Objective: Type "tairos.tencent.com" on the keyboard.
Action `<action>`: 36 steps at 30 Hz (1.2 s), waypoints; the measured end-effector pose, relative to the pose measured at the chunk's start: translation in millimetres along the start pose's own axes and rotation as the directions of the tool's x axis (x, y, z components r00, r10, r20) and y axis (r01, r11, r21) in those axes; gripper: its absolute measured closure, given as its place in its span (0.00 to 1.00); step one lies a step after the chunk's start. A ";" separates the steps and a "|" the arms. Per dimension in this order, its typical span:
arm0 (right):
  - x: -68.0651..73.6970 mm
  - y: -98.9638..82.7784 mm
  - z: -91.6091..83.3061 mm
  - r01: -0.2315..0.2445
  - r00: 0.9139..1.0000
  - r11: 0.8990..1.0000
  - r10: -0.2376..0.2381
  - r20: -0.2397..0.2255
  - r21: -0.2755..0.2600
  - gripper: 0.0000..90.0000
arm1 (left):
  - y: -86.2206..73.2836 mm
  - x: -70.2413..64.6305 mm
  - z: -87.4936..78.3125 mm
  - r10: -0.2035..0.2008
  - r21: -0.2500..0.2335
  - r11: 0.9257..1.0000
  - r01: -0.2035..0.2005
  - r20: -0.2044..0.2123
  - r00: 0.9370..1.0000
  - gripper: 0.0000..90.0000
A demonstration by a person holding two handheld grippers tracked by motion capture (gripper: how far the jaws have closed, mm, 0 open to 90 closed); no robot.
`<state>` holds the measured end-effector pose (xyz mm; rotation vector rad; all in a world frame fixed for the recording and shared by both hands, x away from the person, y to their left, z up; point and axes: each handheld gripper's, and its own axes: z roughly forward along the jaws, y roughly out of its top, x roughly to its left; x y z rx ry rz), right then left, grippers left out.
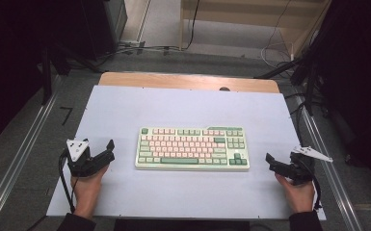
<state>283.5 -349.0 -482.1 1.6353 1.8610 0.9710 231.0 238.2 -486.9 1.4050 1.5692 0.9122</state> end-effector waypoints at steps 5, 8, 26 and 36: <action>2.4 1.4 -0.3 -0.013 1.000 1.000 0.013 -0.018 0.000 0.03 | 0.1 0.3 -0.1 -0.003 0.007 1.000 0.003 0.000 1.000 0.18; 5.1 2.8 -1.5 -0.009 1.000 1.000 0.009 -0.028 -0.005 0.03 | 0.2 -0.4 -0.5 -0.004 0.004 1.000 0.004 0.003 1.000 0.18; 40.9 8.8 6.9 0.075 0.992 0.997 -0.074 -0.102 0.004 0.04 | 3.8 -21.3 -1.2 0.023 -0.005 1.000 -0.023 0.068 0.997 0.22; 55.1 17.6 6.8 0.100 0.979 0.995 -0.103 -0.178 -0.026 0.28 | 7.0 -39.4 -0.7 0.035 -0.014 0.999 -0.034 0.129 0.991 0.38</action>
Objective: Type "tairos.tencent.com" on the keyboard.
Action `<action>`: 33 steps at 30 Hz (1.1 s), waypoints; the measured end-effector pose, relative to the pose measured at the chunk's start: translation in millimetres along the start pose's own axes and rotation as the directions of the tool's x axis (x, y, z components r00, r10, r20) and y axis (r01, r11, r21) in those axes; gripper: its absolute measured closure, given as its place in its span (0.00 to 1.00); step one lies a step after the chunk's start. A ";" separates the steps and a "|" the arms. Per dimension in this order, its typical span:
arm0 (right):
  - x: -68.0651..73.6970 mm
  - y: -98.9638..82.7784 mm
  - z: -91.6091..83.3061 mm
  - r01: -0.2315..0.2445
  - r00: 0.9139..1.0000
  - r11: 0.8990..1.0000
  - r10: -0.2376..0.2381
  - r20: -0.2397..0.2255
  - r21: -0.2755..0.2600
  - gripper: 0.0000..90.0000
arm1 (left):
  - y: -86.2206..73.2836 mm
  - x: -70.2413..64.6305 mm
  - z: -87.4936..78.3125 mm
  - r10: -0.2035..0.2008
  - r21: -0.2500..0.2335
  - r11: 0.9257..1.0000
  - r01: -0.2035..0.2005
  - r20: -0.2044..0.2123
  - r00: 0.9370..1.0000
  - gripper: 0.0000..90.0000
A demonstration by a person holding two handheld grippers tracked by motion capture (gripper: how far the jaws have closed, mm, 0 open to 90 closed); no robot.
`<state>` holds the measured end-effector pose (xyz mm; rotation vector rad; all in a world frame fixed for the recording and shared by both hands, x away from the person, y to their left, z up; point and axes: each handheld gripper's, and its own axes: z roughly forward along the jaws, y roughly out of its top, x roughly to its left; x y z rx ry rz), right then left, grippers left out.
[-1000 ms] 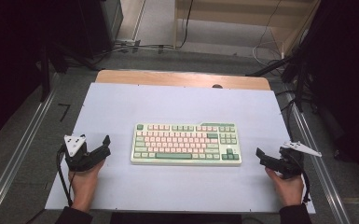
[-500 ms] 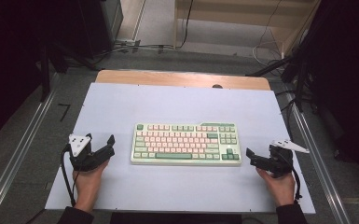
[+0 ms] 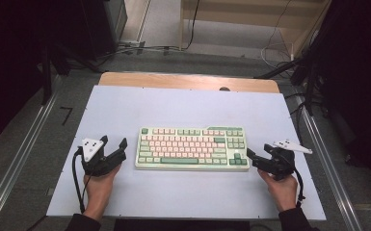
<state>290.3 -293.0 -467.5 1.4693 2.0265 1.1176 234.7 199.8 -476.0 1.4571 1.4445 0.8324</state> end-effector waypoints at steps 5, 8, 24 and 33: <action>13.3 3.8 3.8 0.044 0.998 0.999 -0.045 -0.035 -0.011 0.47 | 3.7 -9.3 4.1 0.008 0.010 1.000 -0.008 0.023 1.000 0.50; 19.3 6.5 5.1 0.054 0.997 0.998 -0.056 -0.051 -0.022 0.50 | 5.7 -19.2 10.1 0.025 0.025 0.999 -0.026 0.039 0.999 0.57; 29.8 18.2 14.2 0.013 0.995 1.000 -0.014 -0.102 -0.019 0.77 | 12.1 -35.5 24.6 0.037 0.026 0.999 -0.040 0.108 0.993 0.92; 41.7 24.0 23.9 0.062 0.984 0.998 -0.064 -0.164 -0.015 0.97 | 13.6 -39.1 34.0 0.022 0.051 0.998 -0.031 0.172 0.985 1.00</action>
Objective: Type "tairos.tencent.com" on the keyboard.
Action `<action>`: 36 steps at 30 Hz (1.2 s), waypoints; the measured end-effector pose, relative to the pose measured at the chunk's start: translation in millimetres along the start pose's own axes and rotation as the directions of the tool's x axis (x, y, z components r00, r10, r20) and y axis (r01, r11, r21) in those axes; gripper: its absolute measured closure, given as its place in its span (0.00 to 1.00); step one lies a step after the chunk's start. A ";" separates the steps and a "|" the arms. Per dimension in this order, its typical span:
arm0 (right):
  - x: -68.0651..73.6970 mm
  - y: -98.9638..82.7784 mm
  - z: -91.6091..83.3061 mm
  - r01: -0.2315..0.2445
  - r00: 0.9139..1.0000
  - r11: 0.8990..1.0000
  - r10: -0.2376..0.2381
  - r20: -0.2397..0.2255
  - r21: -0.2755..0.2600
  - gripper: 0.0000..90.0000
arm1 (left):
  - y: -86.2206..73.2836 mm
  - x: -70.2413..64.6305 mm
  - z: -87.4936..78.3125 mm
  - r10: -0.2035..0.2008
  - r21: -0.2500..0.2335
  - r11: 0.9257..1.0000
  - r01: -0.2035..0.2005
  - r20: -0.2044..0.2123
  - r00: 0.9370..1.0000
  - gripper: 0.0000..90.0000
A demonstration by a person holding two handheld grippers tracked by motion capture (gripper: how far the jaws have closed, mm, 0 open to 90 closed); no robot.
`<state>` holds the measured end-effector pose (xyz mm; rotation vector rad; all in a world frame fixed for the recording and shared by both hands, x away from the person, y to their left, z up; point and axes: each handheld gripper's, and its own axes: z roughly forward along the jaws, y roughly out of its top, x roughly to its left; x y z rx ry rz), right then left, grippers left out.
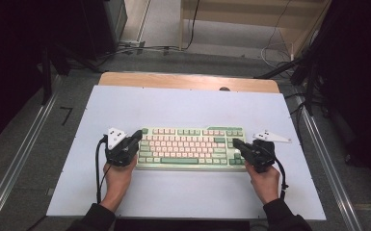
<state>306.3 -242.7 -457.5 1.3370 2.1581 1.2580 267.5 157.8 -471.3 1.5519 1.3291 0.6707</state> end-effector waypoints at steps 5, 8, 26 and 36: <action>6.9 2.4 5.9 0.031 0.999 1.000 -0.031 -0.018 -0.002 0.97 | -0.4 -3.7 2.6 0.005 0.005 1.000 -0.005 0.009 1.000 1.00; 9.6 3.6 8.3 0.032 0.999 0.999 -0.032 -0.026 -0.009 0.97 | 0.1 -4.8 3.1 0.009 0.006 1.000 -0.009 0.010 1.000 1.00; 26.3 11.6 23.3 0.084 0.995 0.996 -0.084 -0.048 -0.005 0.97 | 1.8 -20.5 18.1 0.043 0.055 0.997 -0.047 0.070 0.997 1.00; 32.3 12.8 32.5 0.100 0.993 0.995 -0.100 -0.059 0.004 0.97 | 1.9 -30.8 28.8 0.085 0.092 0.991 -0.094 0.103 0.991 1.00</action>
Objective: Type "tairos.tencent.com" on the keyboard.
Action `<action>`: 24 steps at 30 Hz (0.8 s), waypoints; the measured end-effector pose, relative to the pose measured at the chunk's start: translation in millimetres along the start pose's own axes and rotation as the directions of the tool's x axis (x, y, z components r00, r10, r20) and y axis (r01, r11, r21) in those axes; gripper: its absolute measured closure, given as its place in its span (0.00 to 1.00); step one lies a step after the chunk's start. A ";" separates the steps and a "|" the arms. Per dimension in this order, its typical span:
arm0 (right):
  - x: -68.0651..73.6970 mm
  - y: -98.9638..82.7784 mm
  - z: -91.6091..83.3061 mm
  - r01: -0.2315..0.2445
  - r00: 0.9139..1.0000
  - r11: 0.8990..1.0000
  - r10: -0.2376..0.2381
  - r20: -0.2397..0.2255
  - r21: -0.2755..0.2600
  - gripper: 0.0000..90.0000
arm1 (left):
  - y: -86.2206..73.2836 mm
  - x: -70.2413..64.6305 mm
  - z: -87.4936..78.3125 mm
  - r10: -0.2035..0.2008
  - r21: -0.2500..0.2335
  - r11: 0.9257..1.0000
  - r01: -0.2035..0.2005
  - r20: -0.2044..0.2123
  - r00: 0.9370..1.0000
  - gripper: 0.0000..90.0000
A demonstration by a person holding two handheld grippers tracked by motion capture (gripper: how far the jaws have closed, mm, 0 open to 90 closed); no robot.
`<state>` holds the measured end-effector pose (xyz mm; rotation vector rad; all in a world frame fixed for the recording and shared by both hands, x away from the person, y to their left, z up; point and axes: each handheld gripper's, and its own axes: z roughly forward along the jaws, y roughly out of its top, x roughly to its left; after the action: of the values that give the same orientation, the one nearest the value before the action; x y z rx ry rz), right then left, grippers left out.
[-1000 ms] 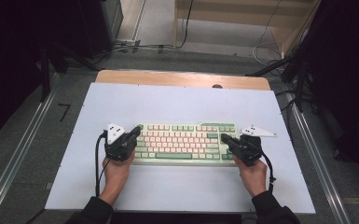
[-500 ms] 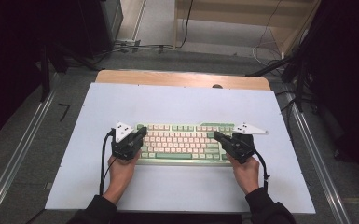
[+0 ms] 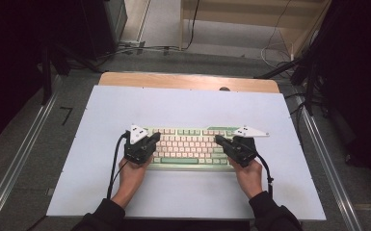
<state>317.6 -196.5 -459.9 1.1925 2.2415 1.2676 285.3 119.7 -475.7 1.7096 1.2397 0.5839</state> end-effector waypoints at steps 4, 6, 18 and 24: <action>1.3 0.4 1.6 0.000 1.000 1.000 0.000 -0.002 -0.001 0.97 | 2.0 -1.4 3.4 -0.004 0.001 1.000 0.004 0.015 1.000 1.00; 1.5 0.3 2.8 0.000 1.000 1.000 0.000 -0.003 -0.002 0.97 | 2.8 -2.9 6.5 -0.002 0.013 1.000 0.001 0.036 0.999 1.00; 5.8 1.4 9.4 0.007 1.000 1.000 -0.007 -0.016 0.006 0.97 | 6.6 -16.9 20.4 0.067 0.046 0.996 -0.070 0.068 0.995 1.00; 8.1 1.8 11.1 0.011 1.000 1.000 -0.011 -0.020 0.010 0.97 | 5.1 -20.3 28.2 0.074 0.081 0.993 -0.080 0.081 0.994 1.00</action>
<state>320.3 -183.4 -463.6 1.1747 2.2679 1.2708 302.2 89.6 -481.9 1.8402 1.1619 0.5113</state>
